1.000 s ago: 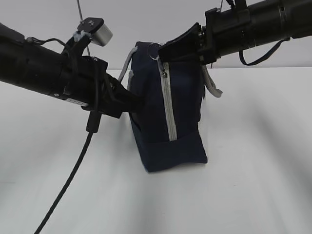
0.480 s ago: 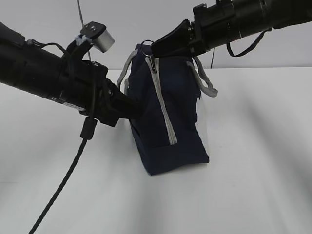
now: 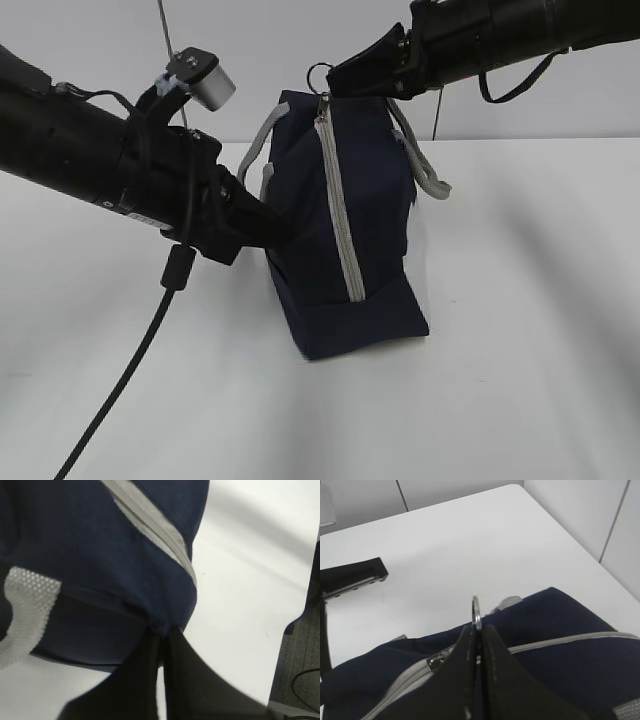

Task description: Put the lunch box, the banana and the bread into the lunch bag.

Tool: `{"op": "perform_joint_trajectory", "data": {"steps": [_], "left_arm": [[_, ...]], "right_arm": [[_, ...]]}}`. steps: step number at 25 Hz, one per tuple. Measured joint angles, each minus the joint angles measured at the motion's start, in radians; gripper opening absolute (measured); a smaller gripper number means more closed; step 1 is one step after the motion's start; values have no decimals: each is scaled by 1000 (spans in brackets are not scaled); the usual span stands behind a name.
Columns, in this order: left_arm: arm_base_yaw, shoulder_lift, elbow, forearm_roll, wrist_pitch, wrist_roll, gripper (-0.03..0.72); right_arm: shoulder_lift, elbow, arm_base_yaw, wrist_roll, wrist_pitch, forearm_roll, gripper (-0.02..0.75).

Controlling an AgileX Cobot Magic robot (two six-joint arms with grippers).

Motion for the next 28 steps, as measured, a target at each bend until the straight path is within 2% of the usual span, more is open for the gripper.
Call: {"op": "perform_joint_trajectory", "data": {"steps": [7,14,22,28], "left_arm": [[1,0,0,22,21,0,1],[1,0,0,43,78,-2,1],[1,-1,0,63,137,-46,1],[2,-8,-1,95,145,-60,1]], "right_arm": [[52,-49,-54,-51,15,38,0],[223,-283,-65,-48,87,41,0],[446,-616,-73,47,109,20,0],[540,-684,-78,83,86,9,0]]}}
